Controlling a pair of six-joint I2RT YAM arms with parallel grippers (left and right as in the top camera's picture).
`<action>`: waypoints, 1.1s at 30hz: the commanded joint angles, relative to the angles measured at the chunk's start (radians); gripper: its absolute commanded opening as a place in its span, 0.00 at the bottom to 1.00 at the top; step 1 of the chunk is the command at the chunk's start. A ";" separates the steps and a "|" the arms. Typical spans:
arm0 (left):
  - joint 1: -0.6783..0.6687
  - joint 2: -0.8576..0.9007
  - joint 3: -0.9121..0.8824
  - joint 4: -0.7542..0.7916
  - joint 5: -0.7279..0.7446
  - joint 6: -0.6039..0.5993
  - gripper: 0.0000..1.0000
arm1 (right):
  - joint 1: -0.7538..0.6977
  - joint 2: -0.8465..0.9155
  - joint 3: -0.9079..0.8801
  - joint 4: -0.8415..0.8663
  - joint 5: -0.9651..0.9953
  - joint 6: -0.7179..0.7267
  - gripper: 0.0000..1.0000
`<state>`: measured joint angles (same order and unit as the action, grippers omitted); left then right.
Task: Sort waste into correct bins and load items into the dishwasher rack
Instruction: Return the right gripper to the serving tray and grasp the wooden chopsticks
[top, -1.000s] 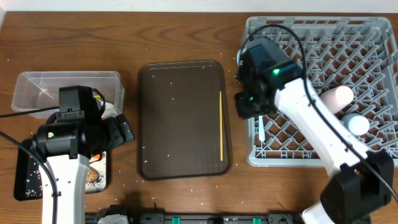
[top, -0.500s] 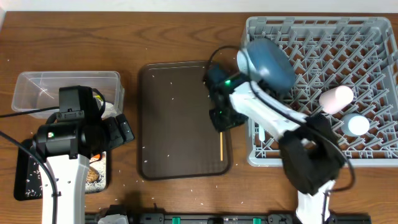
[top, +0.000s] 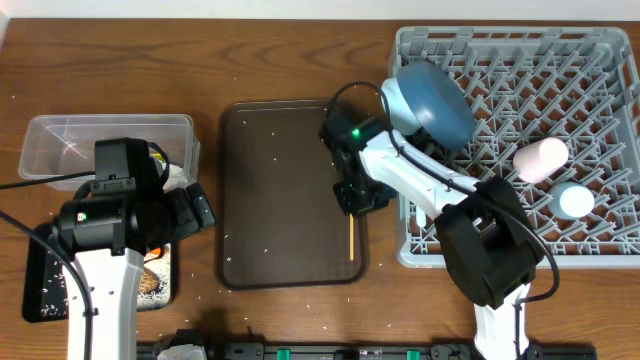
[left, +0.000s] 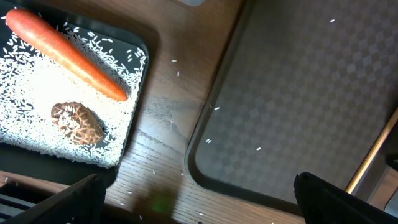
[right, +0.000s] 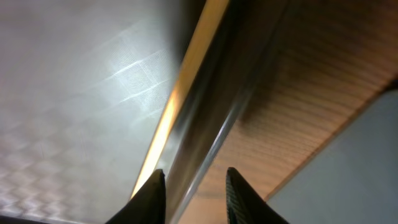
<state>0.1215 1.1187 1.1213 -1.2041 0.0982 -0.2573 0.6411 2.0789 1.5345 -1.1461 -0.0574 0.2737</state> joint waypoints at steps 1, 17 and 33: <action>-0.003 0.004 0.002 -0.003 -0.001 0.013 0.98 | 0.016 -0.012 0.099 -0.033 -0.039 0.015 0.28; -0.003 0.004 0.002 -0.003 -0.002 0.013 0.98 | 0.032 0.114 0.066 0.051 -0.047 0.272 0.30; -0.003 0.004 0.002 -0.003 -0.002 0.013 0.98 | 0.006 0.158 0.074 0.067 -0.145 0.166 0.01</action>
<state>0.1215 1.1187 1.1213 -1.2041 0.0982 -0.2573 0.6380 2.1986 1.6135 -1.0866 -0.1867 0.4816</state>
